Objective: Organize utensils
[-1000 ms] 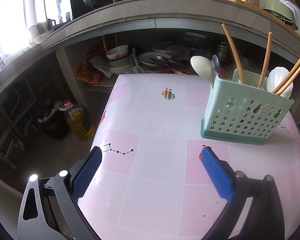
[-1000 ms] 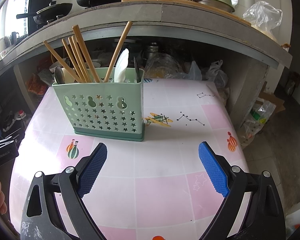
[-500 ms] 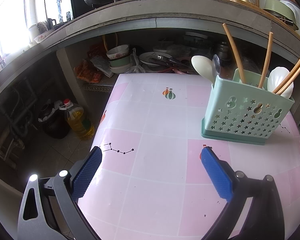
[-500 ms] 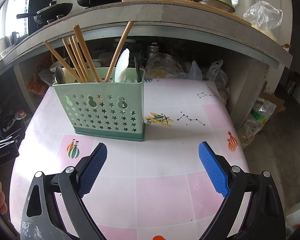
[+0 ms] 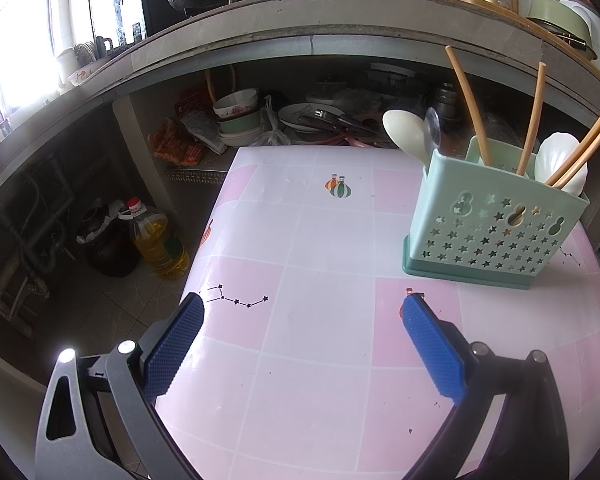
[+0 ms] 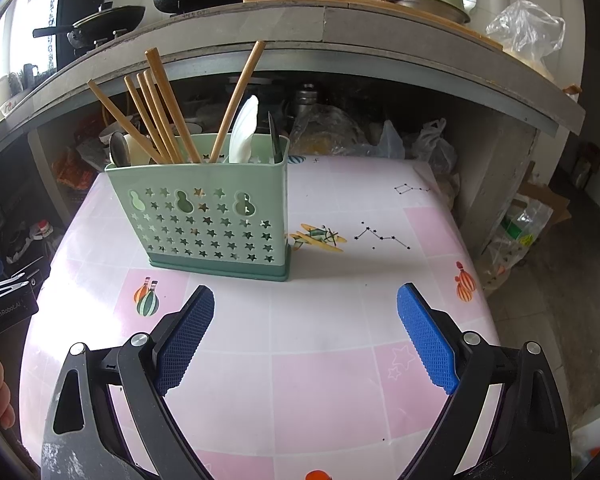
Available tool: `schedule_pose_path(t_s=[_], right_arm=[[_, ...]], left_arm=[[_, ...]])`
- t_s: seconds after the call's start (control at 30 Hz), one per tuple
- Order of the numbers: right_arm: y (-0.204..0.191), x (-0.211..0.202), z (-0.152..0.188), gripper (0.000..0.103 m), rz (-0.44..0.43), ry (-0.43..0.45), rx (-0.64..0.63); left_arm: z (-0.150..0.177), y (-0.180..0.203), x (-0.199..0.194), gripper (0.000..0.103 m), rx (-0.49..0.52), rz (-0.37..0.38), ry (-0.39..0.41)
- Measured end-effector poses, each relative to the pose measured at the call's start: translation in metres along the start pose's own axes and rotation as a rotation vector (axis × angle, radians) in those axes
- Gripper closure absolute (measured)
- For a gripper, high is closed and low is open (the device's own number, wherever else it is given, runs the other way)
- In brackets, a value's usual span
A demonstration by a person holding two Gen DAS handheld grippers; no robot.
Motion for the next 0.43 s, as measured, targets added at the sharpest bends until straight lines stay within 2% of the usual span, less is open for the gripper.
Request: schedule_pose_path(t_s=[0.43], right_arm=[[-0.0005,-0.0002,-0.0008,0.014,-0.005,0.002,-0.004]], left_arm=[[0.0009,-0.0002,0.0002,0.006,-0.003,0.001,0.000]])
Point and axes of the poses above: each gripper's, at about its wrist camera, not at the fingertips, and x roughly the way its jaws point, y to its right, z to its underside, the point moved 2 cm from there along x, roughly the way its jaws point, and after that the axes turned 11 degrees about x, right-handed, at the moved point
